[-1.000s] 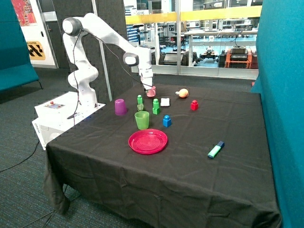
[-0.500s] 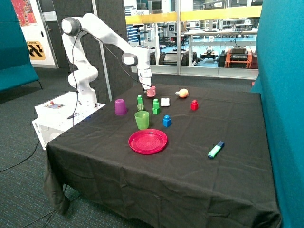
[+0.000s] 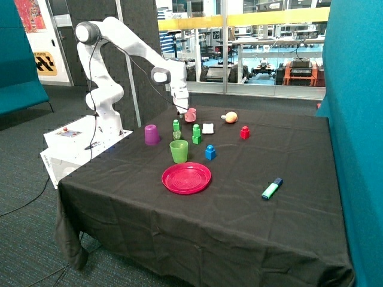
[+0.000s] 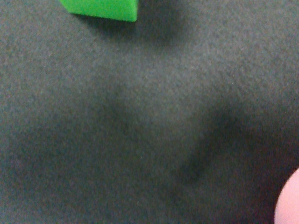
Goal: Stack green blocks
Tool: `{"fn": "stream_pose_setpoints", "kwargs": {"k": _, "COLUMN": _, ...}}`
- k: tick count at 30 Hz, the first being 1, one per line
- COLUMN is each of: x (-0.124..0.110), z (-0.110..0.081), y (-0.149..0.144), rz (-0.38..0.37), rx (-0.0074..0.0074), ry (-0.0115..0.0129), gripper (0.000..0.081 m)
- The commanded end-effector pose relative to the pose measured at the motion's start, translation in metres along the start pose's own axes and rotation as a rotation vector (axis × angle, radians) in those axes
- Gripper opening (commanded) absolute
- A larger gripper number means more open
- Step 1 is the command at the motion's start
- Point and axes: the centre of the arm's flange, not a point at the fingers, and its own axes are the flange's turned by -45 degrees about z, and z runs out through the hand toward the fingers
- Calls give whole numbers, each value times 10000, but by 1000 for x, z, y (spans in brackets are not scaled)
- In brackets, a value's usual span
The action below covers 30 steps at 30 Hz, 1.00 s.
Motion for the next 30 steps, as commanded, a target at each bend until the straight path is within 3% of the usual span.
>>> {"fn": "stream_pose_setpoints", "kwargs": {"k": 1, "x": -6, "z": 5, "y": -5, "rz": -64, "rx": 8, "ry": 5, "gripper": 797}}
{"fn": "stream_pose_setpoints", "kwargs": {"k": 3, "x": -7, "z": 5, "y": -7, "rz": -122, "rx": 8, "ry": 5, "gripper": 773}}
{"fn": "stream_pose_setpoints", "kwargs": {"k": 7, "x": -7, "z": 5, "y": -13, "rz": -253, "rx": 8, "ry": 5, "gripper": 801}}
{"fn": "stream_pose_setpoints", "kwargs": {"k": 17, "x": -9, "z": 9, "y": -19, "rz": -335, "rx": 8, "ry": 5, "gripper": 738}}
{"fn": "stream_pose_setpoints", "kwargs": {"k": 30, "x": -19, "z": 16, "y": -11, "rz": -86, "rx": 8, "ry": 5, "gripper": 807}}
